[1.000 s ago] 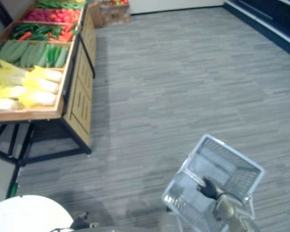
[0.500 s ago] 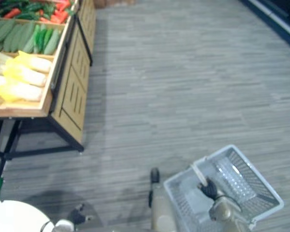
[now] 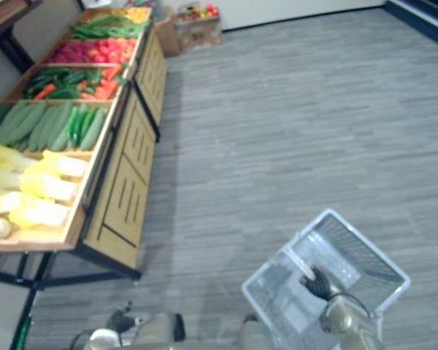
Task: Pick vegetable in the basket
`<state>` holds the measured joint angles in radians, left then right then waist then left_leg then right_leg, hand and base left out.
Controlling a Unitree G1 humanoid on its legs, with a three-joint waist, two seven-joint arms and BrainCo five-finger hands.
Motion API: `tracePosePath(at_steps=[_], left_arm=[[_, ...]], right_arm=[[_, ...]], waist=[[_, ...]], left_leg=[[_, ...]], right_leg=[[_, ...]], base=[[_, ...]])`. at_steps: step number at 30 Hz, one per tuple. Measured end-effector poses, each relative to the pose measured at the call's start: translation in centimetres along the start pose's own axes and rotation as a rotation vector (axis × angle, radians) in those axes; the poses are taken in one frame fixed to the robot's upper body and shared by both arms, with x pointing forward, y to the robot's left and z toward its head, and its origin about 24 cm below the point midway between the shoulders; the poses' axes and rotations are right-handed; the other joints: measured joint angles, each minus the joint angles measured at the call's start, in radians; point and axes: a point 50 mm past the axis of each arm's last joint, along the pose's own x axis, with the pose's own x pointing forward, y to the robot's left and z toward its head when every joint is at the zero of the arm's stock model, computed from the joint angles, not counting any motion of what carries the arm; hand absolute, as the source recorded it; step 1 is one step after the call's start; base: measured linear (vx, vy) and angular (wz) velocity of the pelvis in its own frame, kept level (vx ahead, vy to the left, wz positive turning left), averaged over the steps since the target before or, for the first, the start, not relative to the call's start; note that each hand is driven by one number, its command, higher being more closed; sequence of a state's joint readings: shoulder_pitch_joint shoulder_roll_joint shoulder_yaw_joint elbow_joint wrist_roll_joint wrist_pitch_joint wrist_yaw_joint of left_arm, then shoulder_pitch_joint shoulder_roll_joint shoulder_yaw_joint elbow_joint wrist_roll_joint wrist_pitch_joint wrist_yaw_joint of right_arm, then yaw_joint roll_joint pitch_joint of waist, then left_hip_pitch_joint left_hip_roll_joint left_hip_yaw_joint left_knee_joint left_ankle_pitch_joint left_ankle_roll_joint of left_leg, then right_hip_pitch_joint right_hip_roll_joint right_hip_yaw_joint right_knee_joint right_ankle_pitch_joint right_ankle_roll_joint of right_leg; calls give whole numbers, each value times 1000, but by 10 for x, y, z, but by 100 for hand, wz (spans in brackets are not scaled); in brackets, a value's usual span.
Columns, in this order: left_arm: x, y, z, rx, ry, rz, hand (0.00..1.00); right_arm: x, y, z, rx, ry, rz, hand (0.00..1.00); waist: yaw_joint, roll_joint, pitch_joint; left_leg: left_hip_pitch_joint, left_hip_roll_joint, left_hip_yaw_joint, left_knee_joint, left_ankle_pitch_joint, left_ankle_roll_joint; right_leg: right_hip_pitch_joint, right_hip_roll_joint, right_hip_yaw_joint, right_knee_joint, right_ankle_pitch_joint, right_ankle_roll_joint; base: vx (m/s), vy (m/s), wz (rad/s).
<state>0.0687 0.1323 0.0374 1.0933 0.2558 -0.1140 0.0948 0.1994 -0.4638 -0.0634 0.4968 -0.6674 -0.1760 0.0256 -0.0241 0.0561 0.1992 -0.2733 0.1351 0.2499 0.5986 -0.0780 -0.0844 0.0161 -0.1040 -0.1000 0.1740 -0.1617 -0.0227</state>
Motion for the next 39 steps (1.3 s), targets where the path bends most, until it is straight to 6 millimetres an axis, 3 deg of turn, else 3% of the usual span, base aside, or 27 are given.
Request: tracePosePath(at_steps=[1, 3, 4, 5, 6, 7, 10, 12, 13, 14, 15, 16, 18, 19, 20, 22, 24, 25, 27, 28, 29, 30, 31, 33, 35, 39], left_arm=[[0, -1, 0, 2, 1, 5, 0], [-1, -4, -3, 3, 13, -2, 0], [-2, -7, -5, 10, 18, -10, 0], [-4, -14, -9, 16, 28, -25, 0], [-4, -11, -10, 12, 35, -17, 0], [-3, -4, -10, 34, 30, -4, 0], [-3, -2, -10, 50, 31, 3, 0], [-5, -3, -16, 64, 47, -1, 0], [-5, -3, -18, 68, 54, -2, 0], [-6, -1, -22, 82, 65, -1, 0], [-7, 1, -23, 100, 66, -2, 0], [-7, 6, -24, 146, 67, -1, 0], [-6, 12, -27, 172, 79, 5, 0], [-6, 13, -27, 173, 82, 5, 0], [-5, 13, -25, 169, 77, 7, 0], [-5, 13, -22, 144, 69, 12, 0], [-5, 13, -22, 122, 71, 17, 0], [-5, 13, -24, 115, 79, 20, 0], [-7, 15, -29, 106, 92, 27, 0], [-7, 18, -31, 103, 99, 36, 0], [-8, 14, -32, 83, 109, 32, 0], [-8, 6, -31, 72, 108, 16, 0], [-8, 5, -30, 70, 105, 11, 0], [-8, 4, -31, 55, 110, 14, 0], [-9, 3, -34, 41, 119, 15, 0], [-9, 4, -32, 19, 108, 32, 0]], right_arm=[[0, 1, 0, 1, -1, 1, 100], [-4, 5, -3, 0, 8, 11, 100], [-6, 7, -6, -1, 16, 14, 100], [-8, 7, -9, -8, 24, 13, 100], [-7, 14, -7, 12, 33, 25, 100], [-4, 19, 0, 6, 6, 44, 100], [-1, 21, 7, -7, -25, 58, 100], [0, 20, 8, -11, -24, 54, 100], [0, 20, 8, -10, -25, 50, 100], [1, 21, 10, -6, -29, 45, 100], [1, 23, 12, -2, -33, 50, 100], [1, 31, 18, 22, -47, 58, 100], [1, 35, 23, 39, -67, 58, 100], [1, 35, 24, 35, -72, 56, 100], [1, 34, 22, 37, -63, 53, 100], [2, 33, 22, 37, -54, 52, 100], [2, 33, 21, 38, -47, 50, 100], [4, 31, 22, 40, -46, 45, 100], [2, 36, 19, 46, -33, 57, 100], [1, 37, 19, 48, -29, 61, 100], [1, 35, 11, 51, 6, 59, 100], [0, 31, 2, 63, 49, 39, 100], [0, 28, 1, 68, 60, 25, 100], [-1, 22, -6, 74, 85, 3, 100], [-3, 24, -9, 77, 97, 8, 100], [-4, 33, -13, 78, 121, 51, 100]], waist=[[-1, 2, -1], [-1, 16, -9], [-1, 29, -13], [3, 63, -25], [4, 56, -28], [7, 18, -35], [27, -10, -43], [27, -23, -37], [26, -25, -38], [24, -43, -40], [22, -52, -41], [11, -70, -42], [-6, -90, -41], [-8, -95, -42], [-13, -84, -38], [-26, -78, -34], [-24, -78, -34], [-18, -82, -35], [2, -115, -47], [5, -125, -46], [4, -109, -42], [12, -77, -44], [10, -70, -44], [5, -63, -49], [5, -51, -66], [4, -43, -89]], left_leg=[[20, -34, 28, -207, 34, -4], [50, -64, 48, -450, 126, -11], [65, -73, 52, -537, 180, -8], [83, -57, 67, -584, 231, 14], [98, -78, 69, -583, 223, 139], [100, -111, 75, -572, 193, 121], [119, -160, 95, -560, 132, 150], [173, -188, 94, -568, 75, 154], [193, -196, 95, -571, 61, 156], [227, -207, 95, -577, 40, 158], [245, -210, 92, -577, 26, 162], [293, -212, 71, -570, -4, 169], [334, -209, 26, -554, -24, 181], [369, -199, 5, -549, -29, 176], [393, -177, -42, -542, -36, 172], [415, -142, -108, -543, -36, 169], [422, -110, -161, -542, -49, 139], [428, -92, -191, -542, -70, 105], [434, -82, -236, -531, -113, 42], [434, -77, -252, -520, -135, 27], [436, -41, -278, -507, -166, -4], [433, -20, -283, -492, -157, -14], [433, -23, -285, -485, -153, -10], [436, -5, -313, -490, -132, -23], [410, 18, -353, -473, -118, -40], [224, 21, -419, -202, -58, -37]], right_leg=[[16, -7, -3, -4, -11, 22], [61, 3, -10, -31, -25, 44], [84, 16, -16, -47, -34, 57], [108, 49, -17, -52, -63, 77], [127, 41, -11, -46, -84, 84], [133, 10, 7, -50, -87, 85], [135, -36, 61, -21, -86, 88], [65, -64, 104, 217, -95, 106], [20, -71, 114, 333, -86, 135], [-88, -80, 146, 569, -19, 255], [-136, -82, 168, 670, 39, 321], [-217, -80, 184, 865, 111, 316], [-274, -93, 134, 993, 91, 279], [-312, -104, 98, 1019, 49, 207], [-325, -110, 52, 958, 12, 146], [-326, -111, 13, 767, -10, 111], [-319, -107, 33, 516, -7, 116], [-303, -108, 74, 336, 9, 127], [-276, -133, 154, 91, 58, 141], [-264, -138, 164, 56, 96, 178], [-237, -107, 128, 71, 144, 215], [-244, -90, 96, 125, 92, 198], [-254, -89, 88, 163, 64, 191], [-275, -85, 38, 306, -55, 167], [-272, -86, -16, 336, -98, 152], [-202, -95, -133, 304, -115, 119]], base=[[267, 95, 1], [436, 165, 9], [496, 194, 11], [481, 208, 11], [444, 211, 13], [492, 235, 13], [391, 184, -1], [342, 148, -5], [317, 104, -8], [312, 70, -4], [396, 58, 7], [338, 18, 33], [369, -62, 53], [464, -128, 75], [382, -127, 80], [334, -189, 108], [306, -255, 100], [297, -342, 74], [333, -465, 68], [284, -523, 71], [274, -491, 76], [266, -448, 70], [255, -364, 60], [273, -405, 65], [256, -289, 75], [228, -220, 91]])
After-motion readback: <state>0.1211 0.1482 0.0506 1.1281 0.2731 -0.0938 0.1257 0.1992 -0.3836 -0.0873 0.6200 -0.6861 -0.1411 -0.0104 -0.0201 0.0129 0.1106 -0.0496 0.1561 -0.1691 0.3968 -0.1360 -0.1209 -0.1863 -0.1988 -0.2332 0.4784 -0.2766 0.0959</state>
